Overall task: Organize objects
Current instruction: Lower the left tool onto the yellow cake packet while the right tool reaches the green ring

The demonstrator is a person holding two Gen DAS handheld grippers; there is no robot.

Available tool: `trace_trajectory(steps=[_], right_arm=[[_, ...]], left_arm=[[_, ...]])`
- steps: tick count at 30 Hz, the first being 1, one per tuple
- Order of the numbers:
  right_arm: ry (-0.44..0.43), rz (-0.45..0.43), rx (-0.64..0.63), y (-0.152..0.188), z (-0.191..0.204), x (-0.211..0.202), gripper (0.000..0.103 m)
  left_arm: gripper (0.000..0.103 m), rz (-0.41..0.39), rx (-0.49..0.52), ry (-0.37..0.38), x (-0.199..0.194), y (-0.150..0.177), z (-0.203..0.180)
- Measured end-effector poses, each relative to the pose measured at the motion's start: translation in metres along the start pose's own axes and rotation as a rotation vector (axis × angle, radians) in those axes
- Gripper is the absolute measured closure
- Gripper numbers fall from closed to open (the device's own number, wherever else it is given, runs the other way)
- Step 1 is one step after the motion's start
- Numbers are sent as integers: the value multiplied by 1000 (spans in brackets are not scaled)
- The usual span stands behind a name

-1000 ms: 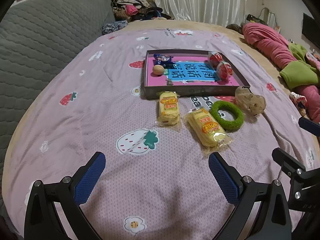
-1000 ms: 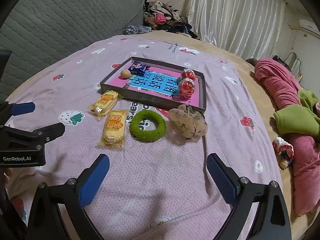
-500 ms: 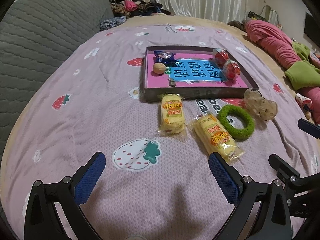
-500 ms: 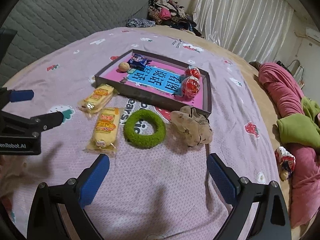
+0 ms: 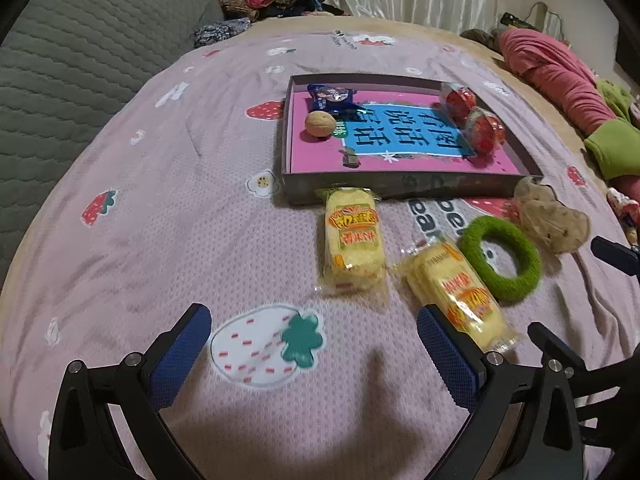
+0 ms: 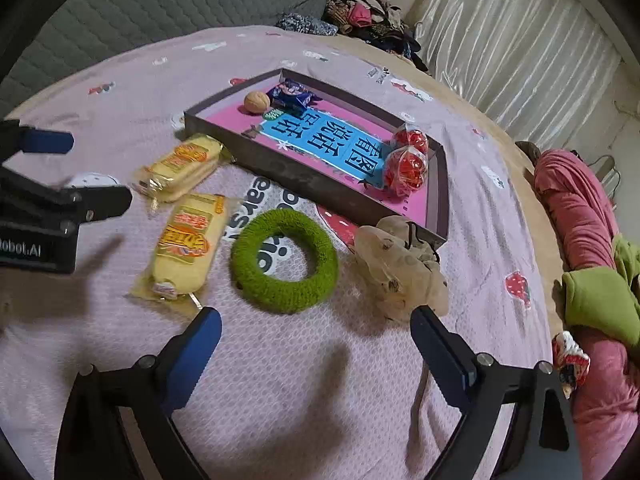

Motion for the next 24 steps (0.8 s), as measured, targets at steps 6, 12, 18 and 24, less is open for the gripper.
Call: trace_trajectory(steps=[6, 12, 18, 24], right_arm=[[11, -5, -35, -7, 1, 12, 9], [9, -6, -97, -12, 8, 23, 13], [0, 3, -164, -15, 18, 34, 21], [-4, 26, -250, -18, 34, 48, 25]], left_arm=[[0, 6, -9, -4, 16, -15, 3], [0, 25, -4, -5, 33, -29, 3], [0, 49, -9, -18, 48, -39, 5], [0, 72, -7, -19, 63, -44, 4]])
Point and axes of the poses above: each gripper's, at about its wrist camera, not at the fingertips, and x roughly the way its jaws point, z to its left, y to its underside, the point moved 3 cm from there along x, roughly the way its jaws point, and after that the axes turned 13 degrees about x, right-handed, at the moved point
